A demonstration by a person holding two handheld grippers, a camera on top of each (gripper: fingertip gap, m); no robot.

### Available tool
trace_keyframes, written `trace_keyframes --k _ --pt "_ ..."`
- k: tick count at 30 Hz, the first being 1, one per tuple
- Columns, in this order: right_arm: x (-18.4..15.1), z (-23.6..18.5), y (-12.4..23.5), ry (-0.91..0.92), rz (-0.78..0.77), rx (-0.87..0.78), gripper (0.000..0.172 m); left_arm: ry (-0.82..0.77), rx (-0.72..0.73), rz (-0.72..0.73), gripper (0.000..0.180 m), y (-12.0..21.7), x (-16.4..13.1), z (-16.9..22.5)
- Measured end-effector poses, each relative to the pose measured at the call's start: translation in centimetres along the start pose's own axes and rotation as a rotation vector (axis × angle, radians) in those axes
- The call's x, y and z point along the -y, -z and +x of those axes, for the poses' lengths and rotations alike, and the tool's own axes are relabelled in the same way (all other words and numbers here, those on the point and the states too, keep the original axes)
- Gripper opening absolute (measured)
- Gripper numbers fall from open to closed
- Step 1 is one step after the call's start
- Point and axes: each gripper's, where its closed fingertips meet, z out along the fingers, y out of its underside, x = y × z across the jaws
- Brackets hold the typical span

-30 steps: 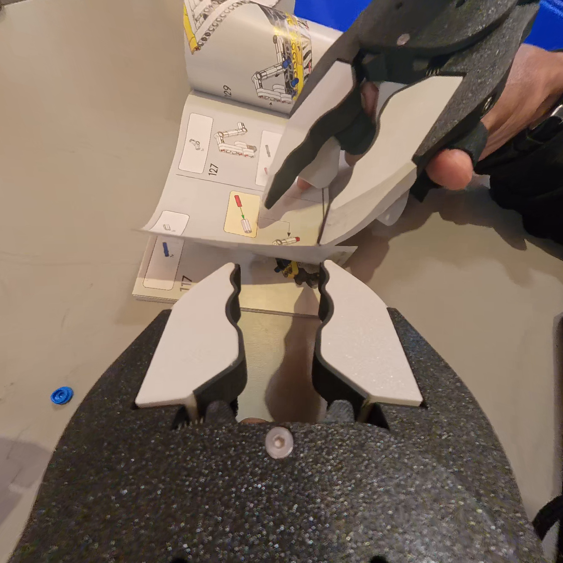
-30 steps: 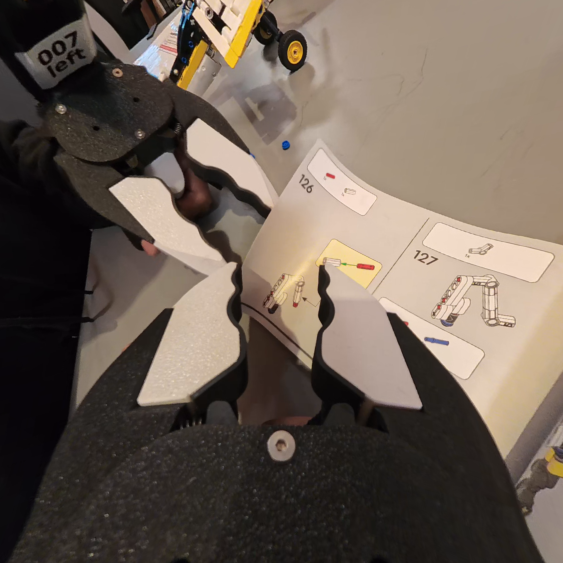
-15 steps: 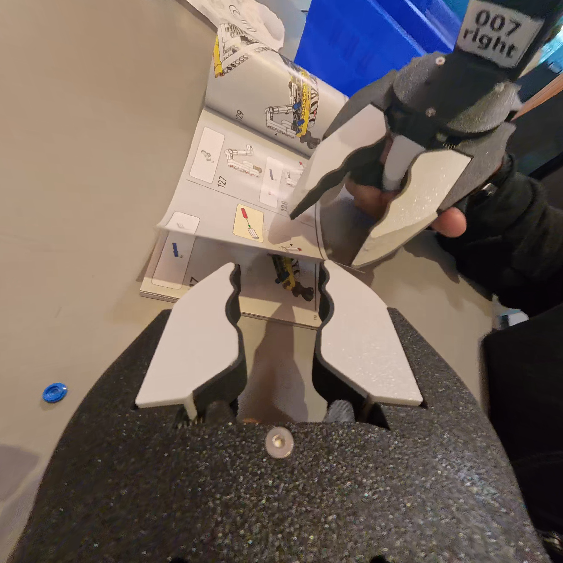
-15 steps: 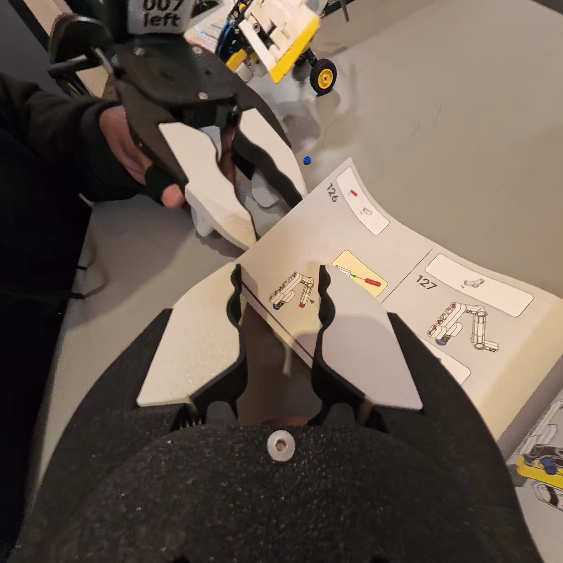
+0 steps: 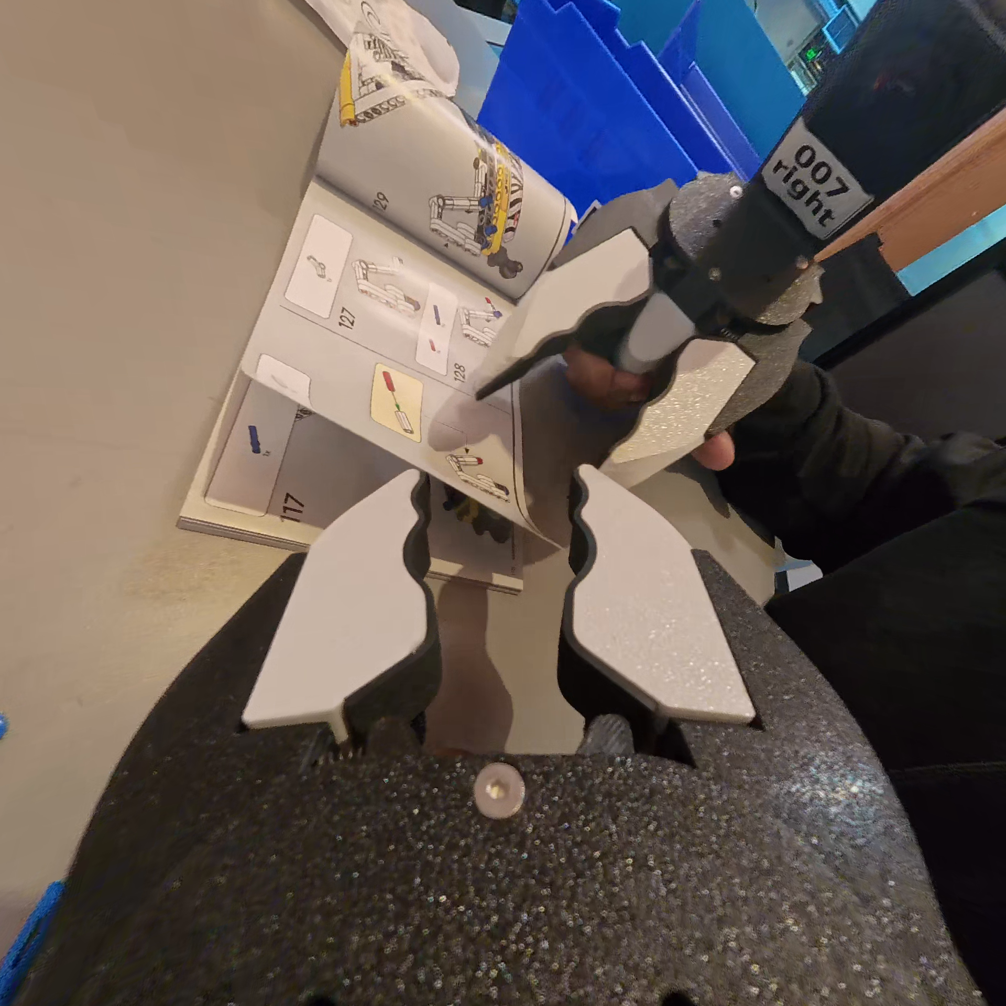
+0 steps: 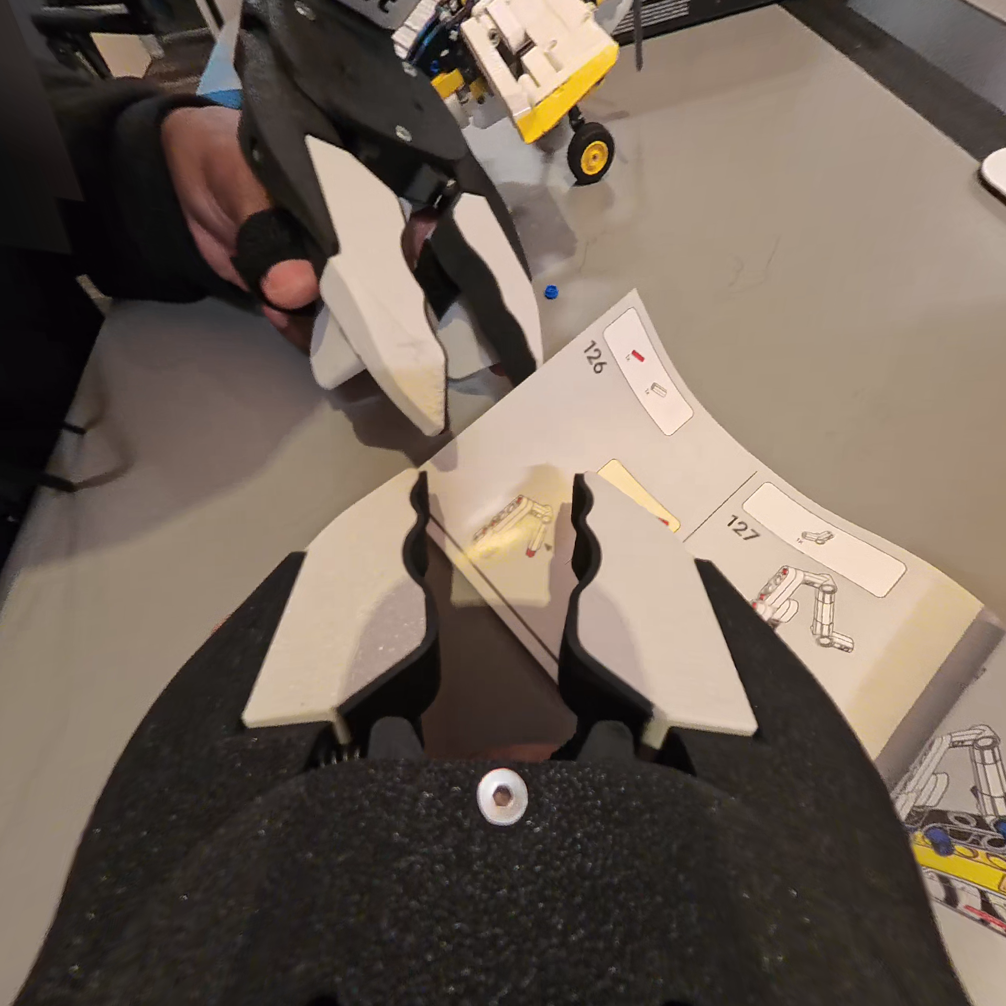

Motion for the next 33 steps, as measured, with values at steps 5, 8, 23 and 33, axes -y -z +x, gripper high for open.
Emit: trace_keyframes --k 5,8,23,33 --pt "0.5 0.8 -0.6 0.065 0.031 -0.034 0.051 -0.021 -0.021 -0.015 0.050 -0.2 -0.3 0.3" --pt "0.7 0.6 -0.9 0.091 0.028 0.001 0.053 -0.036 -0.041 -0.020 0.050 -0.2 -0.4 0.6" --pt "1.1 0.5 -2.3 0.204 -0.025 -0.053 0.052 -0.012 -0.141 -0.011 0.056 -0.1 -0.4 1.9" --pt "0.7 -0.2 -2.0 0.208 -0.036 -0.045 0.027 -0.052 -0.058 0.009 0.056 -0.3 -0.1 1.1"
